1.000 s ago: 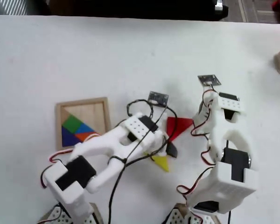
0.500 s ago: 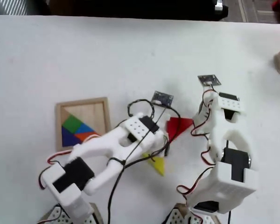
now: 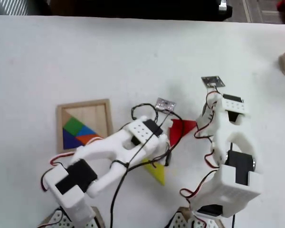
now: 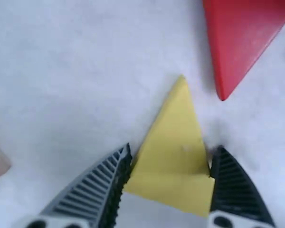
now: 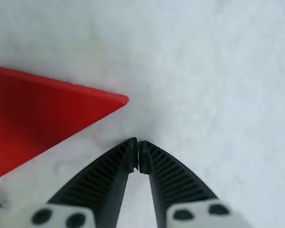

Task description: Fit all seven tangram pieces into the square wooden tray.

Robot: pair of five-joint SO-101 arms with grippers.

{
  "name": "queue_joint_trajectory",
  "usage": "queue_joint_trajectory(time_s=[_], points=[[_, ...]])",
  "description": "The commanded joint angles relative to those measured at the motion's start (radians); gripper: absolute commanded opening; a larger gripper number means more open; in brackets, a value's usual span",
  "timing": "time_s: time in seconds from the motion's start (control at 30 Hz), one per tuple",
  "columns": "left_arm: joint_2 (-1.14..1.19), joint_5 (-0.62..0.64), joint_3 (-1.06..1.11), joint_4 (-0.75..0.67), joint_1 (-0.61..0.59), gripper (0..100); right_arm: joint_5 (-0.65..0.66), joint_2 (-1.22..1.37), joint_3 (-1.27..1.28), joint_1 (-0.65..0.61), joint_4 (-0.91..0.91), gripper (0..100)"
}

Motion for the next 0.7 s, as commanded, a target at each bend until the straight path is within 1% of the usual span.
queue_joint_trajectory(time_s=[0.0, 0.07, 0.13, 0.3, 0.37, 0.5, 0.67], points=[[-0.067, -0.061, 0.04, 0.037, -0.054, 27, -0.008, -0.042, -0.005, -0.012, -0.018, 1.8], [-0.102, -0.068, 0.072, 0.029, -0.053, 27, -0.008, -0.042, -0.005, -0.012, -0.018, 1.8], [-0.147, -0.064, 0.095, 0.028, -0.053, 30, -0.008, -0.042, -0.005, -0.012, -0.018, 1.8], [-0.251, -0.06, 0.192, 0.026, -0.053, 47, -0.008, -0.042, -0.005, -0.012, -0.018, 1.8], [-0.254, -0.06, 0.233, -0.009, -0.053, 50, -0.008, -0.042, -0.005, -0.012, -0.018, 1.8], [-0.2, -0.066, 0.261, -0.066, -0.053, 46, -0.008, -0.042, -0.005, -0.012, -0.018, 1.8], [-0.094, -0.066, 0.163, -0.063, -0.061, 38, -0.008, -0.042, -0.005, -0.012, -0.018, 1.8]])
